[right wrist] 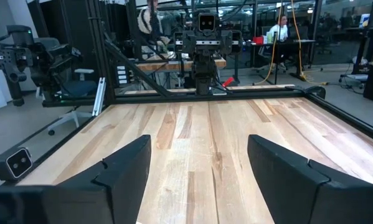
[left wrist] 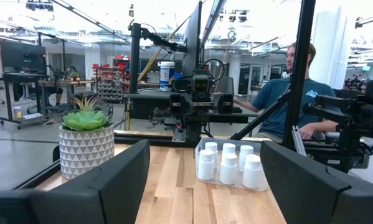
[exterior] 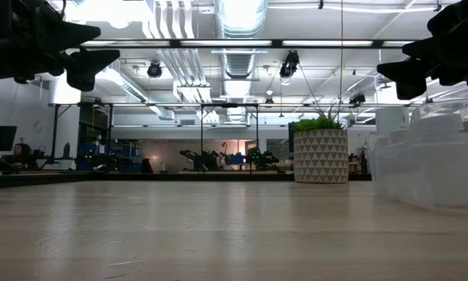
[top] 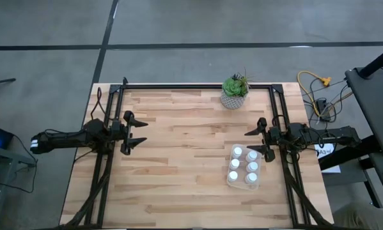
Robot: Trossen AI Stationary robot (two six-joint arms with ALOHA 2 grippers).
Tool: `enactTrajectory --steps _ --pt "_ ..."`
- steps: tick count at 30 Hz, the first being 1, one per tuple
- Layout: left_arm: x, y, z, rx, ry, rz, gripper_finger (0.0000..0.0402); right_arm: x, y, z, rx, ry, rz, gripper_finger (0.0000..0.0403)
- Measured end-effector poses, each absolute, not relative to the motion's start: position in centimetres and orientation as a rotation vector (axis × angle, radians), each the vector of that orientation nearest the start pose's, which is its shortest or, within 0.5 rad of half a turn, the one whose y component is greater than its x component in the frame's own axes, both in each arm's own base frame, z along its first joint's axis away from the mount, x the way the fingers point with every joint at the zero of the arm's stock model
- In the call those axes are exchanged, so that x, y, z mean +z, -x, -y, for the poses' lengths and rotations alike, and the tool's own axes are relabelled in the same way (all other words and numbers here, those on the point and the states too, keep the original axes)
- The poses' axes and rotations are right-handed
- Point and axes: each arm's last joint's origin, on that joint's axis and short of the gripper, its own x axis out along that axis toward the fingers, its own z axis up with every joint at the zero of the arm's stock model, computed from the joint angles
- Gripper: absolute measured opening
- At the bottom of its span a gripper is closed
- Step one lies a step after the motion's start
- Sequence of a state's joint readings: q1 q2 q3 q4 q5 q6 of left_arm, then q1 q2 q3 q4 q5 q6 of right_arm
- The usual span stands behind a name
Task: Pick and place pill bottles into a basket
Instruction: Return to Home Position
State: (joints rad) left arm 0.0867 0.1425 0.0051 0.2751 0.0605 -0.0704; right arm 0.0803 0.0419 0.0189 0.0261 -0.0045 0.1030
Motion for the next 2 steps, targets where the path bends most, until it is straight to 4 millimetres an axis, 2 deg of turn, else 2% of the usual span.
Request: enactTrajectory --steps 2 --pt "18.02 -10.51 -0.73 0.021 0.060 0.138 0.0287 16.92 -9.89 -0.81 0.085 -0.102 -0.001 0.0253"
